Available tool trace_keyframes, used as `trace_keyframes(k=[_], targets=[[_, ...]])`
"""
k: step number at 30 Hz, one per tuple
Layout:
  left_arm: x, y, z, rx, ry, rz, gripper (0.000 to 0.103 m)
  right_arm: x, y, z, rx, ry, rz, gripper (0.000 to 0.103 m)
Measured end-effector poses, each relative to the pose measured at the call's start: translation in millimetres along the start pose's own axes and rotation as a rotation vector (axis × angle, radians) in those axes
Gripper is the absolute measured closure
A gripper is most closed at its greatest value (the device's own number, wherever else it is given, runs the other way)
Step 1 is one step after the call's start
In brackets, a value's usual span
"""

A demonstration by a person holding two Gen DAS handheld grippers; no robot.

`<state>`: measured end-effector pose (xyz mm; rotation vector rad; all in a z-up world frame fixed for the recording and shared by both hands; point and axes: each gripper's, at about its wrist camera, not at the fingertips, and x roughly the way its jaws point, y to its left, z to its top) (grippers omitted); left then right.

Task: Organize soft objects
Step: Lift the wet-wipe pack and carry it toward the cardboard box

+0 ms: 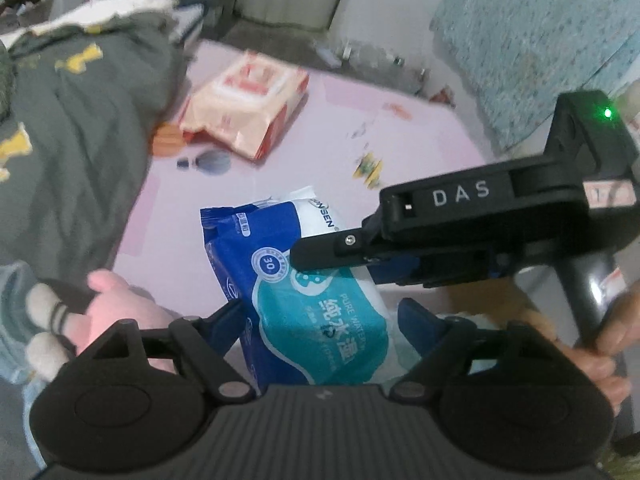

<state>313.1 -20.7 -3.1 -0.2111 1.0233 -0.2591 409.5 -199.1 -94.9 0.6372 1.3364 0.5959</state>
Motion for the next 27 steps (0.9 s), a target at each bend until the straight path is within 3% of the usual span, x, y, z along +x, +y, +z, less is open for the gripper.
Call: trace_keyframes(k=[4, 8, 10, 11, 13, 15, 18, 22, 27], targets=[[-38.0, -29.5, 0.0, 0.045, -0.080, -0.049, 0.020, -46.9, 16.5, -10.6, -0.046, -0.068, 0.032, 0.064], [-66.4, -79.7, -4.9, 0.126, -0.136, -0.146, 0.020, -103.4, 10.2, -32.0, -0.050, -0.140, 0.036, 0.064], [-71.2, -109.3, -9.7, 0.182, -0.144, -0.193, 0.020, -134.0, -3.8, -47.1, -0.032, -0.174, 0.038, 0.064], [-72.0, -125.5, -14.2, 0.215, -0.145, -0.233, 0.026, -149.6, -12.6, -56.0, -0.017, -0.195, 0.038, 0.064], [-68.6, -154.8, -20.3, 0.246, -0.105, -0.318, 0.025, -178.2, -32.4, -74.8, 0.012, -0.228, 0.058, 0.073], [-64.5, -187.4, -30.1, 0.310, -0.106, -0.339, 0.026, -205.6, -52.5, -95.6, 0.056, -0.266, 0.074, 0.079], [-52.1, -220.0, -41.0, 0.365, -0.080, -0.379, 0.027, -243.0, -83.4, -120.5, 0.105, -0.338, 0.060, 0.079], [-46.2, -222.2, -46.6, 0.364, -0.073, -0.369, 0.028, -274.2, -125.8, -144.4, 0.195, -0.385, 0.047, 0.079], [-60.8, -172.3, -38.1, 0.290, -0.134, -0.271, 0.028, -284.6, -140.5, -153.4, 0.197, -0.411, 0.058, 0.078]])
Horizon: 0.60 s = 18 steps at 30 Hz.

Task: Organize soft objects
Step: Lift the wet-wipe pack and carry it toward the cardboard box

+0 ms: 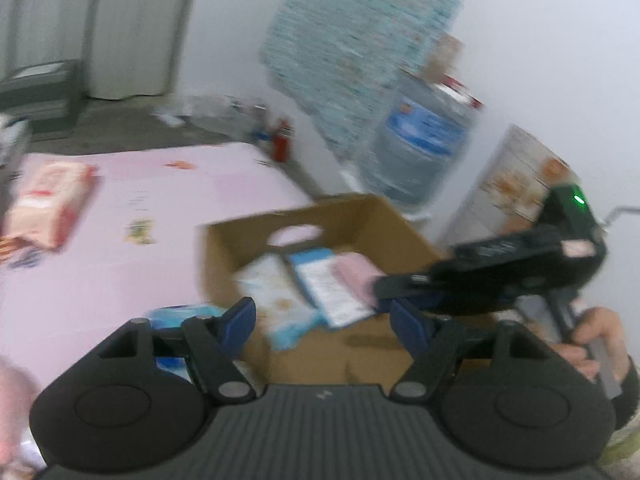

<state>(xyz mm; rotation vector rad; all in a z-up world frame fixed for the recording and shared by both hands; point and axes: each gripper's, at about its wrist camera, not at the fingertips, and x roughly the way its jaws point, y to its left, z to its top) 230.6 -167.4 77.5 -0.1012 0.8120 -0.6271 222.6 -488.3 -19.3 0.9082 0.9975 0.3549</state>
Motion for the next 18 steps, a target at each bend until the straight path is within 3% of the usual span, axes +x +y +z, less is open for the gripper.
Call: trace_keyframes(k=[4, 7, 12, 18], targets=[[-18.4, 51.4, -6.2, -0.085, -0.016, 0.110, 0.027, 31.8, 16.1, 0.9, -0.036, 0.059, 0.016, 0.078], [-18.0, 80.3, -12.0, -0.146, 0.007, 0.124, 0.028, 66.5, 42.2, -0.7, -0.092, 0.116, 0.002, 0.077], [0.9, 115.8, -14.9, -0.285, 0.072, 0.037, 0.028, 112.4, 77.1, 0.9, -0.148, 0.187, -0.061, 0.074], [44.8, 146.9, -16.7, -0.465, 0.185, -0.082, 0.034, 124.5, 97.0, 0.0, -0.171, 0.192, -0.088, 0.072]])
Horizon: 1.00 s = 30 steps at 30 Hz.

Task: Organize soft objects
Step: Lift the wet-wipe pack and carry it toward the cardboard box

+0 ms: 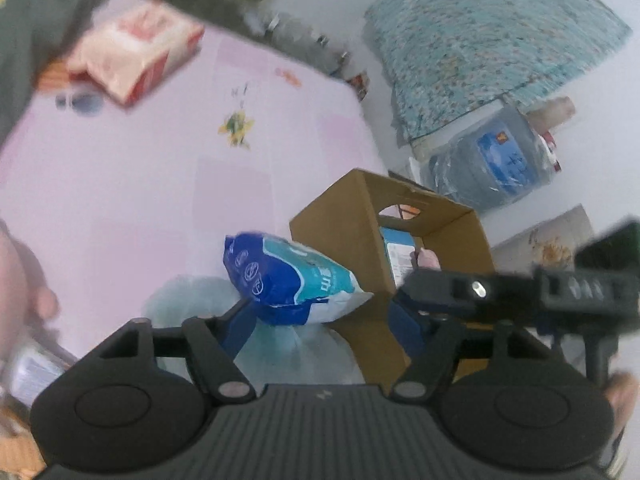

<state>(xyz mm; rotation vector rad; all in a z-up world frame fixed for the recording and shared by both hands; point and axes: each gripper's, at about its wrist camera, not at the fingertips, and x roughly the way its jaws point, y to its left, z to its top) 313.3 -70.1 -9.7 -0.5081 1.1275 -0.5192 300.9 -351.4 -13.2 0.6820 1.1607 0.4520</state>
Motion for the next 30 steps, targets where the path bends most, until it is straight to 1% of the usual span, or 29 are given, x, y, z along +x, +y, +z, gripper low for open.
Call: trace_keyframes(k=[3, 5, 8, 11, 14, 15, 17, 18, 20, 23, 26, 30], targets=[[22.1, 17.7, 14.8, -0.102, 0.058, -0.034, 0.035, -0.7, -1.4, -1.2, 0.005, 0.000, -0.021, 0.071], [39.9, 30.1, 24.1, -0.162, 0.112, -0.055, 0.035, -3.1, -3.6, -3.3, 0.015, 0.003, -0.022, 0.070], [61.5, 45.2, 32.8, -0.238, 0.167, -0.035, 0.034, -8.6, -7.5, -5.9, 0.021, -0.003, -0.019, 0.070], [79.0, 59.5, 39.3, -0.322, 0.208, -0.052, 0.034, -13.4, -11.6, -7.5, 0.027, -0.014, -0.016, 0.069], [91.5, 65.6, 42.8, -0.358, 0.235, -0.052, 0.036, -16.1, -17.9, -7.6, 0.044, -0.019, -0.015, 0.068], [94.5, 65.9, 44.1, -0.355, 0.242, -0.048, 0.038, -16.1, -20.6, -7.2, 0.051, -0.019, -0.016, 0.068], [98.6, 65.3, 45.1, -0.343, 0.248, -0.038, 0.046, -15.8, -25.1, -6.4, 0.064, -0.020, -0.017, 0.068], [99.4, 65.8, 44.9, -0.340, 0.246, -0.034, 0.048, -15.3, -27.2, -6.3, 0.070, -0.021, -0.017, 0.067], [97.1, 66.2, 44.4, -0.340, 0.236, -0.035, 0.058, -14.2, -30.6, -6.7, 0.081, -0.023, -0.016, 0.067], [89.8, 63.5, 41.7, -0.314, 0.212, -0.034, 0.066, -11.9, -32.4, -10.4, 0.095, -0.021, -0.011, 0.067], [77.6, 54.9, 38.4, -0.276, 0.184, -0.028, 0.071, -12.9, -32.2, -13.0, 0.095, -0.026, -0.009, 0.067], [58.2, 48.2, 33.1, -0.255, 0.146, -0.047, 0.073, -16.1, -33.4, -15.2, 0.095, -0.040, -0.004, 0.067]])
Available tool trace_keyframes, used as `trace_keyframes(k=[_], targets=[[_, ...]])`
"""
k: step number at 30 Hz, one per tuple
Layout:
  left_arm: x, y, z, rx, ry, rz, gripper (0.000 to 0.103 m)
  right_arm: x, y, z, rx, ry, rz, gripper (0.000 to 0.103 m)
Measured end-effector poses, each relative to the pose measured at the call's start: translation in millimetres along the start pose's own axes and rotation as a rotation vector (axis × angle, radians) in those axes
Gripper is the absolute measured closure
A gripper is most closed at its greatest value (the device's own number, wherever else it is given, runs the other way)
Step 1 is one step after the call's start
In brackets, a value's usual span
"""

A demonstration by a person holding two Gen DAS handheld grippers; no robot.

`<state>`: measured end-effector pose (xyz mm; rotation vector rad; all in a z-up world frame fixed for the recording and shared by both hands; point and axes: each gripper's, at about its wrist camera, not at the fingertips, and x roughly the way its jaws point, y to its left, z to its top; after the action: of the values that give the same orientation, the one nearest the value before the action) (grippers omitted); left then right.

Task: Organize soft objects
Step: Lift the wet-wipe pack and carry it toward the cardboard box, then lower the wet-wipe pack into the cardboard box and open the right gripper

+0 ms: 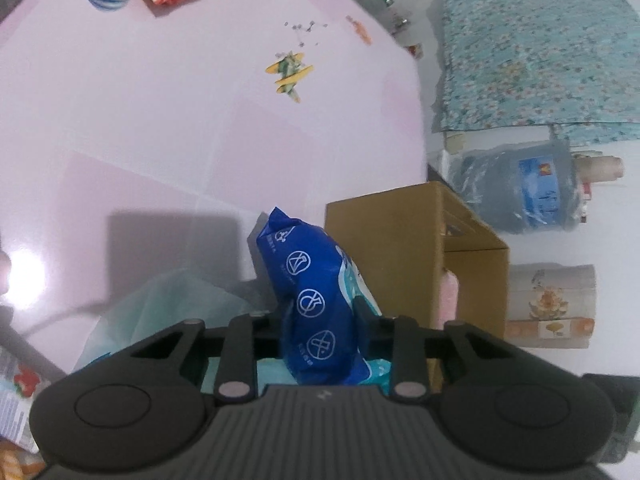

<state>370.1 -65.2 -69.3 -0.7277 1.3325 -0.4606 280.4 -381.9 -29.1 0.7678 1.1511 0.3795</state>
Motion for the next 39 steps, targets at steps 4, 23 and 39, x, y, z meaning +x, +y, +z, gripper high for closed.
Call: trace_keyframes(k=[4, 23, 39], targets=[[-24.7, -6.1, -9.1, 0.025, -0.048, -0.033, 0.074, -1.1, -2.0, -3.4, 0.002, -0.001, 0.008, 0.067], [-109.7, 35.6, -111.8, 0.099, -0.176, -0.188, 0.075, 1.5, 19.7, -42.5, -0.019, 0.041, 0.109, 0.062], [-110.1, 46.0, -136.6, 0.129, -0.238, -0.150, 0.075, 64.0, 44.3, -66.3, -0.142, 0.148, -0.019, 0.058]])
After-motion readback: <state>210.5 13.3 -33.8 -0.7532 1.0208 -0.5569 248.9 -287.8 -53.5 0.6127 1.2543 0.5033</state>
